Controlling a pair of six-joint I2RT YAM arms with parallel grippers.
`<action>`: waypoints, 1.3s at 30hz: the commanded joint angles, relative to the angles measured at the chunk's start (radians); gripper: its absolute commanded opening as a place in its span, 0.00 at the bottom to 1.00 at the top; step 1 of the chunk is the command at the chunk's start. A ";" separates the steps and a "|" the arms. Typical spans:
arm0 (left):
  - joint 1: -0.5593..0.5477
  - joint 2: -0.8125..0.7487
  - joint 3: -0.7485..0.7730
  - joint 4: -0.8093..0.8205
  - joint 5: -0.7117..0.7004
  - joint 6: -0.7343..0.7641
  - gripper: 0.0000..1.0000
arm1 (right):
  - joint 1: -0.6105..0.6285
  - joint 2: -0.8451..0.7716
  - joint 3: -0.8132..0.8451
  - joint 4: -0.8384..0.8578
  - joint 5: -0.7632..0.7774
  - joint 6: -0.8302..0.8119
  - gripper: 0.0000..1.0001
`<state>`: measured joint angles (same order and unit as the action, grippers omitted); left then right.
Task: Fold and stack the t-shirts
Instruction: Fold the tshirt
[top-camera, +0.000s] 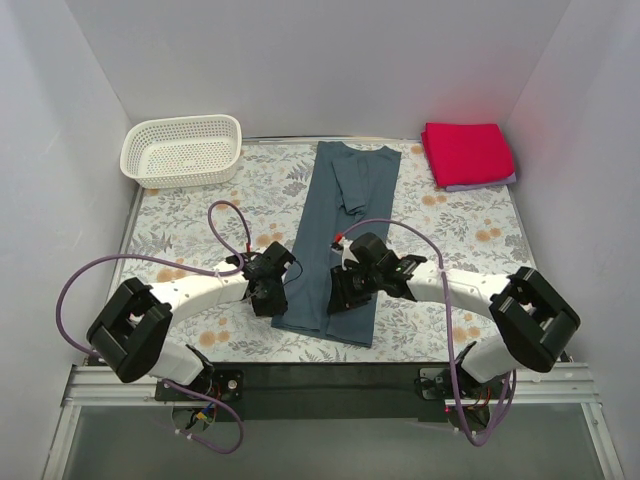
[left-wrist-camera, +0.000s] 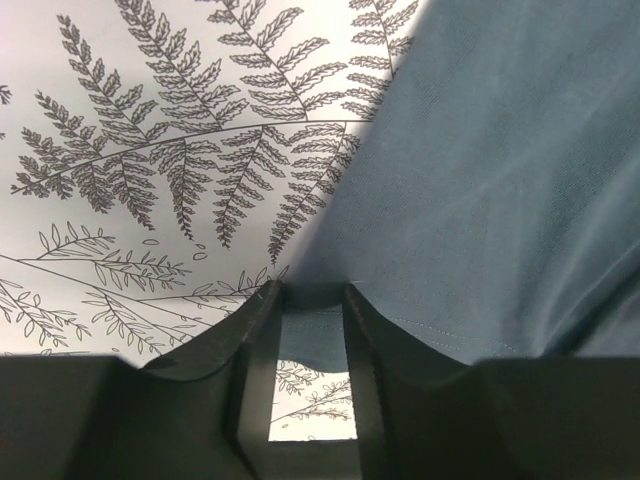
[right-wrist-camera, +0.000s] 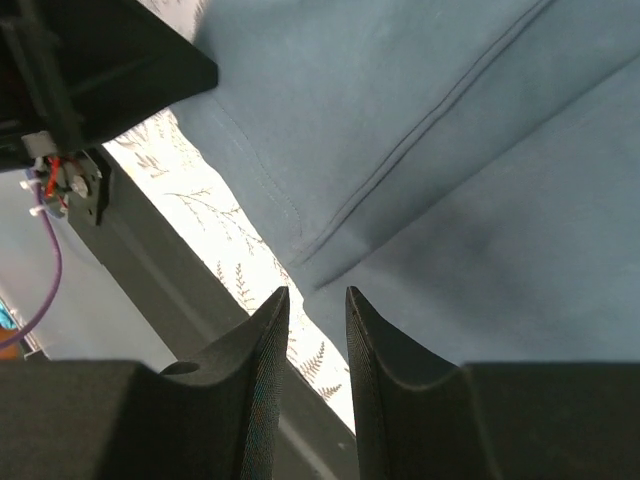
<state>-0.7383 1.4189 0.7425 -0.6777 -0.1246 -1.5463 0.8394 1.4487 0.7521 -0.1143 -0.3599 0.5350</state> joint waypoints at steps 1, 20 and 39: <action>-0.012 -0.002 -0.018 -0.013 -0.020 -0.029 0.29 | 0.039 0.042 0.052 -0.012 0.030 0.037 0.31; -0.018 -0.104 -0.052 -0.037 -0.020 -0.032 0.09 | 0.130 0.222 0.173 -0.110 0.006 0.046 0.31; -0.018 -0.135 -0.091 0.001 0.009 -0.060 0.09 | 0.153 0.272 0.207 -0.108 -0.004 0.111 0.31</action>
<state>-0.7502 1.3125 0.6617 -0.6754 -0.1257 -1.5940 0.9833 1.7100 0.9207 -0.2153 -0.3546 0.6300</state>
